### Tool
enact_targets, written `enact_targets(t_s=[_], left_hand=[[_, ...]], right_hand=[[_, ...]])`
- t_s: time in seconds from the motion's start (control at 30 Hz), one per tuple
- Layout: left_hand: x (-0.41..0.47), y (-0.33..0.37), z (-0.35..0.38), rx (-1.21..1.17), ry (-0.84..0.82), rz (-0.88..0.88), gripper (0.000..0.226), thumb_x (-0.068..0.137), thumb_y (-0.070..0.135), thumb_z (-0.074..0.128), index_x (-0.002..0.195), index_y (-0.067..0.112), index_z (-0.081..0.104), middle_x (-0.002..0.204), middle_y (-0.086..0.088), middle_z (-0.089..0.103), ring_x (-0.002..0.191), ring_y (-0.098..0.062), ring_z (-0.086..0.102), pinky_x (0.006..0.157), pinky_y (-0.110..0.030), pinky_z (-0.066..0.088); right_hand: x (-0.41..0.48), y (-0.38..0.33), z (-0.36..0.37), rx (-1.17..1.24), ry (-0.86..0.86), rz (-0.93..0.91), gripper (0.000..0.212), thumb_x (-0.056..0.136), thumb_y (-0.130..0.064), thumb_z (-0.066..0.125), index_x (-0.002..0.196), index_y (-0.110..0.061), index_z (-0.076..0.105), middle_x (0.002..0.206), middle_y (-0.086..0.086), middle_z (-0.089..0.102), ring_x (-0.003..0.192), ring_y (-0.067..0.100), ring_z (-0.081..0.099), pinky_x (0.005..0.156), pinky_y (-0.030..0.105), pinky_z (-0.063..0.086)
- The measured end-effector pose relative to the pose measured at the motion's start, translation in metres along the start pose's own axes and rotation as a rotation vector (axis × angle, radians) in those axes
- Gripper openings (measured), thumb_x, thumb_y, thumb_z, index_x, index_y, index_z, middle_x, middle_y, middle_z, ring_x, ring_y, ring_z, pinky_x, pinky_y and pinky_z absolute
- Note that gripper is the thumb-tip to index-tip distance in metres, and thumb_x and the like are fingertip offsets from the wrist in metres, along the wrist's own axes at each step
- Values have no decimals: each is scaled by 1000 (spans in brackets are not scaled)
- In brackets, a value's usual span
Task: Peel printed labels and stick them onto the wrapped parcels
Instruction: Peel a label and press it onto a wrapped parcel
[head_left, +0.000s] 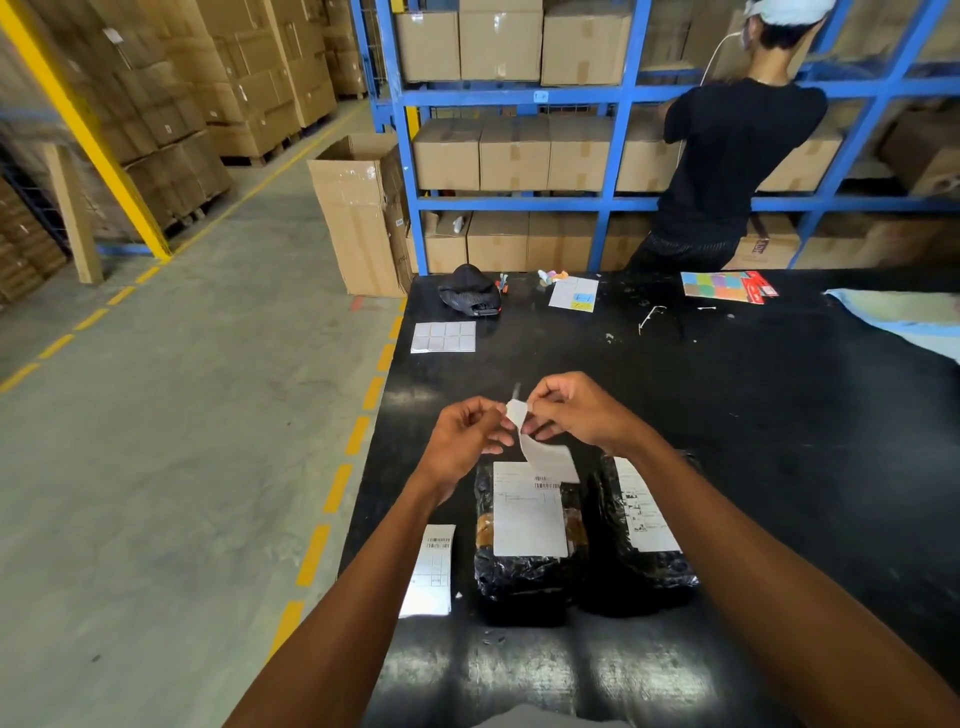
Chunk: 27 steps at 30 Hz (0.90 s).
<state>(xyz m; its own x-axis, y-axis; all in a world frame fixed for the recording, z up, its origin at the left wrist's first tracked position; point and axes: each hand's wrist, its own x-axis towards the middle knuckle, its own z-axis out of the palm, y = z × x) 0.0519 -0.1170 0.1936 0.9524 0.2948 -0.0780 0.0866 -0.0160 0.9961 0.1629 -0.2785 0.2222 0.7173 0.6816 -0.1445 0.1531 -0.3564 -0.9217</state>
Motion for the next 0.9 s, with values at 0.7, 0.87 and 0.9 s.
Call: enact_targets(t_s=[0.7, 0.87, 0.9], left_hand=[[11, 20, 30, 167, 0, 332, 16, 103, 19, 52, 96, 8, 62, 85, -4, 71, 76, -15, 68, 74, -27, 56], [4, 12, 30, 15, 127, 215, 35, 98, 48, 52, 123, 24, 57, 128, 1, 57, 114, -16, 59, 90, -28, 52], [2, 5, 24, -9, 170, 116, 48, 96, 52, 54, 136, 25, 48, 139, 5, 50, 120, -10, 55, 95, -23, 49]], right_hand=[[-12, 33, 12, -376, -45, -57, 58, 79, -49, 82, 128, -26, 63, 123, -3, 59, 111, 13, 61, 96, 34, 52], [-15, 58, 15, 98, -11, 148, 37, 98, -36, 64, 132, -20, 67, 121, 0, 74, 112, 24, 70, 101, 50, 55], [-17, 63, 14, 208, -50, 181, 41, 96, -36, 66, 134, -23, 64, 127, -1, 72, 117, 24, 68, 104, 51, 53]])
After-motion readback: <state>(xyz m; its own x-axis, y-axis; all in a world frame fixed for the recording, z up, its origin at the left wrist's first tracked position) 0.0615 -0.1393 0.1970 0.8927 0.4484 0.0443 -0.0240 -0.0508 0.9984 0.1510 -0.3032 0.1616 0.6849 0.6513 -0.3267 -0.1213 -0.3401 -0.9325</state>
